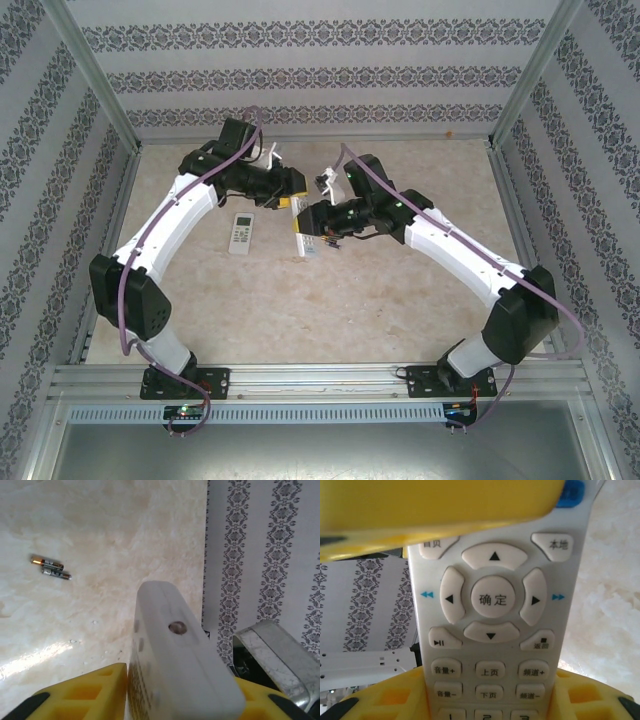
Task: Load the batteries into the remote control
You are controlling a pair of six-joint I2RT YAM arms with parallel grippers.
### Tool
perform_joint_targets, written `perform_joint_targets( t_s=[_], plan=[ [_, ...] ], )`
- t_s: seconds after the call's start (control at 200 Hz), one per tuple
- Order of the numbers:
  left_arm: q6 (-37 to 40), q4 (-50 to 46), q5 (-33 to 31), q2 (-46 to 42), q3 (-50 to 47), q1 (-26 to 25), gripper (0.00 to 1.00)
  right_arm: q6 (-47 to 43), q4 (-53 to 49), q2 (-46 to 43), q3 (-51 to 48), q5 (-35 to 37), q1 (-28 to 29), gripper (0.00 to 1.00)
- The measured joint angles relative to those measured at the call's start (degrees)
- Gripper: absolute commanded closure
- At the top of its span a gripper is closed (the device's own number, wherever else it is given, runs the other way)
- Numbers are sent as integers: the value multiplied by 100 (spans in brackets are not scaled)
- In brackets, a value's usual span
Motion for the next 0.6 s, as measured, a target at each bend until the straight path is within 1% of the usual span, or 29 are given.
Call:
perform_joint_targets(
  t_s=[0.04,0.07,0.1,0.15,0.2,0.26,0.305,0.385,0.435,0.49,0.6],
  plan=[
    [107,-221,-55,68,105,11,78,7,-31,48,28,15,28,57],
    [195,-361,-116,118,170,17,82,13,-72,81,57,48,39,55],
    [280,-496,-195,166,232,20,86,15,-127,114,85,92,59,50],
    [343,-660,-310,225,297,20,95,0,-238,166,142,177,92,38],
    [269,-802,-391,256,356,20,98,-103,-295,197,199,269,136,30],
    [39,-1029,-634,258,411,20,97,-315,-326,186,334,619,229,21],
    [-216,-1233,-870,258,452,20,96,-501,-328,127,424,1080,332,18],
    [-728,-1515,-1233,258,483,44,97,-1084,-273,-144,411,2269,627,16],
    [-1099,-1716,-1462,258,483,63,100,-1611,-114,-369,306,3108,931,14],
    [-1480,-1902,-1668,258,483,96,100,-2264,-7,-507,258,3888,1329,13],
    [-2083,-2138,-1963,258,487,153,100,-3421,232,-389,269,5080,2103,12]
  ],
)
